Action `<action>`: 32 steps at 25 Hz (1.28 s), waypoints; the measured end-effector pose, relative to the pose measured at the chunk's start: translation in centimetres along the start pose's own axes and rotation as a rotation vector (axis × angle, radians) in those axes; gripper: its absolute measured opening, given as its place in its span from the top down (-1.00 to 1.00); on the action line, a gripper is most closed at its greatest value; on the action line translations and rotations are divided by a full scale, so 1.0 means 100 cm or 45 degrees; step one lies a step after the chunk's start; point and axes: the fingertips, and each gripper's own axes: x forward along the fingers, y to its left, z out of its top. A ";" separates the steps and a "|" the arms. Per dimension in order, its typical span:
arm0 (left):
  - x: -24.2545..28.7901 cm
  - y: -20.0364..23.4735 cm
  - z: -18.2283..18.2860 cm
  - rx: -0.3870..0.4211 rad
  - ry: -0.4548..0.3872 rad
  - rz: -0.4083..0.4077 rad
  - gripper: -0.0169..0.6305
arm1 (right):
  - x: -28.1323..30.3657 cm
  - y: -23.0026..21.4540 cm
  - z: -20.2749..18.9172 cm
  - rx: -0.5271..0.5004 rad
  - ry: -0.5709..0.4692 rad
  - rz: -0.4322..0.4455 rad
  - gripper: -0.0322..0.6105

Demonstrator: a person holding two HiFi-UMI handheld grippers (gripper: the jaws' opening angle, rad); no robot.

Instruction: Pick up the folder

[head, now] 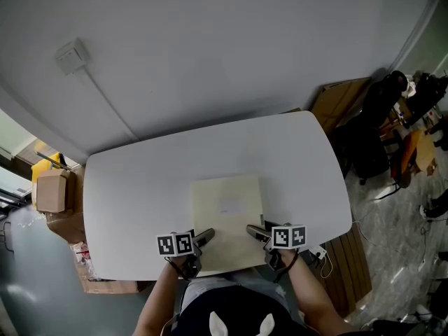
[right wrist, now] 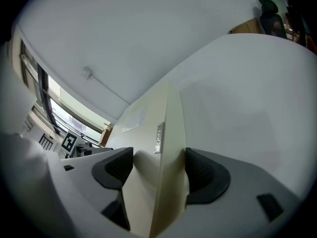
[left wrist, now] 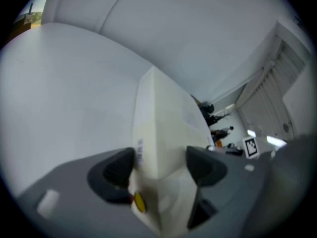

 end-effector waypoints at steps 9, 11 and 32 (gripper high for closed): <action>-0.022 -0.006 -0.002 0.090 -0.031 0.043 -0.11 | -0.008 0.016 -0.012 -0.014 0.007 -0.046 -0.08; -0.027 -0.009 0.005 0.130 -0.034 0.045 -0.11 | -0.010 0.020 -0.011 -0.014 -0.010 -0.055 -0.07; -0.083 -0.061 0.068 0.286 -0.233 -0.073 -0.11 | -0.058 0.085 0.043 -0.065 -0.367 -0.091 -0.05</action>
